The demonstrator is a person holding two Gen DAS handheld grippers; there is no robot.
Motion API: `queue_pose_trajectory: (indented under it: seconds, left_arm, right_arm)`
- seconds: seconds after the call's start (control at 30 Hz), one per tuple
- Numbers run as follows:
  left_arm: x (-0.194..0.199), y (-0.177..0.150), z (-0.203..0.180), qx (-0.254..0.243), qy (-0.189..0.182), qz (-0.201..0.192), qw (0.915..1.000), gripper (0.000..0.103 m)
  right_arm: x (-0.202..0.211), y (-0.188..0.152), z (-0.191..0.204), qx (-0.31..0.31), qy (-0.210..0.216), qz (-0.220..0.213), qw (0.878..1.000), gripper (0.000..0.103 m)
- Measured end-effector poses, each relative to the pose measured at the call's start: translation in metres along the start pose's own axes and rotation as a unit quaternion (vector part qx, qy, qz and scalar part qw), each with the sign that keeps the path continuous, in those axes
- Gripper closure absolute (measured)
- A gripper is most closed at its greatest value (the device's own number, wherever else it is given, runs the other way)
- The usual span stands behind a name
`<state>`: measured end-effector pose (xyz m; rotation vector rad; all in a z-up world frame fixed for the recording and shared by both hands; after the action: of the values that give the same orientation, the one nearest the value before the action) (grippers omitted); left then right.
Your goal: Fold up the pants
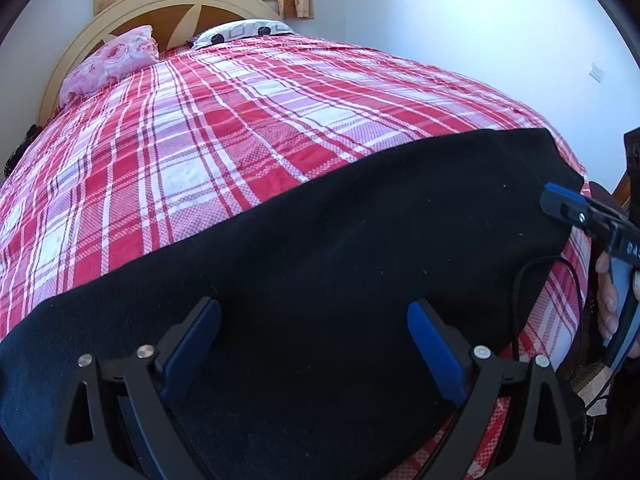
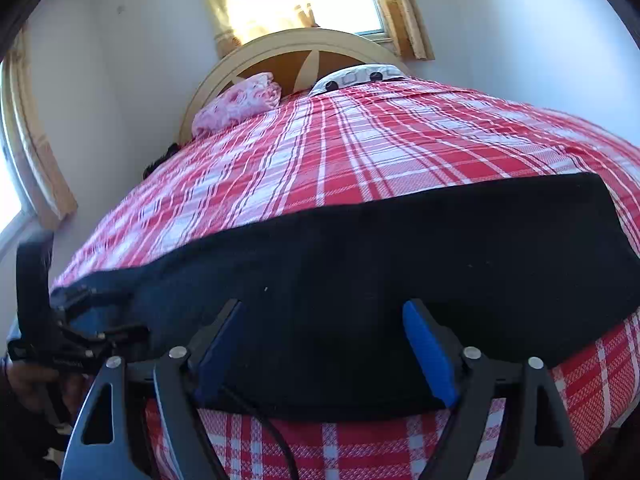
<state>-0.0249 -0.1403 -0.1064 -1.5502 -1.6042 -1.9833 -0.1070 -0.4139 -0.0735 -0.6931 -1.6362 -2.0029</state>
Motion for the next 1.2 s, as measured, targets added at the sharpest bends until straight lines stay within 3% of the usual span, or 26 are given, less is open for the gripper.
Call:
queue_pose_trajectory:
  seconds: [0.43, 0.53, 0.67, 0.83, 0.97, 1.2]
  left_arm:
    - [0.004, 0.008, -0.006, 0.016, -0.003, -0.002, 0.9999, 0.004]
    - [0.003, 0.020, -0.017, 0.011, -0.013, -0.010, 0.9998, 0.004]
    - [-0.003, 0.034, -0.044, -0.013, -0.038, -0.015, 0.9991, 0.004]
    - [-0.017, 0.043, -0.082, -0.049, -0.066, -0.013, 0.9965, 0.004]
    - [-0.030, 0.036, -0.093, -0.059, -0.078, 0.004, 0.9952, 0.004]
    - [-0.032, 0.033, -0.084, -0.040, -0.081, 0.008, 0.9959, 0.000]
  right_arm:
    - [0.015, -0.015, -0.001, 0.025, 0.016, 0.013, 0.999, 0.020]
    - [0.021, -0.014, -0.011, -0.011, 0.025, 0.004, 1.000, 0.020]
    - [0.037, -0.014, -0.044, -0.082, 0.004, -0.016, 0.996, 0.020]
    - [0.059, -0.020, -0.110, -0.193, -0.035, -0.035, 0.980, 0.020]
    - [0.060, -0.027, -0.157, -0.277, -0.045, -0.028, 0.959, 0.038]
    - [0.065, -0.031, -0.191, -0.321, -0.036, -0.048, 0.945, 0.046]
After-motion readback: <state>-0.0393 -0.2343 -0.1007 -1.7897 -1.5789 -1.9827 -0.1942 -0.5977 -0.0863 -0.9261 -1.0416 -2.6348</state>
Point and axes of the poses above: each gripper's, at about its wrist camera, not at the fingertips, and x roughly against the way its jaws point, z to its left, y to its top, the point moved 3 cm from there along -x, roughly the way its jaws point, and after that the axes turned 6 degrees about -y, right-handed, at the moved point
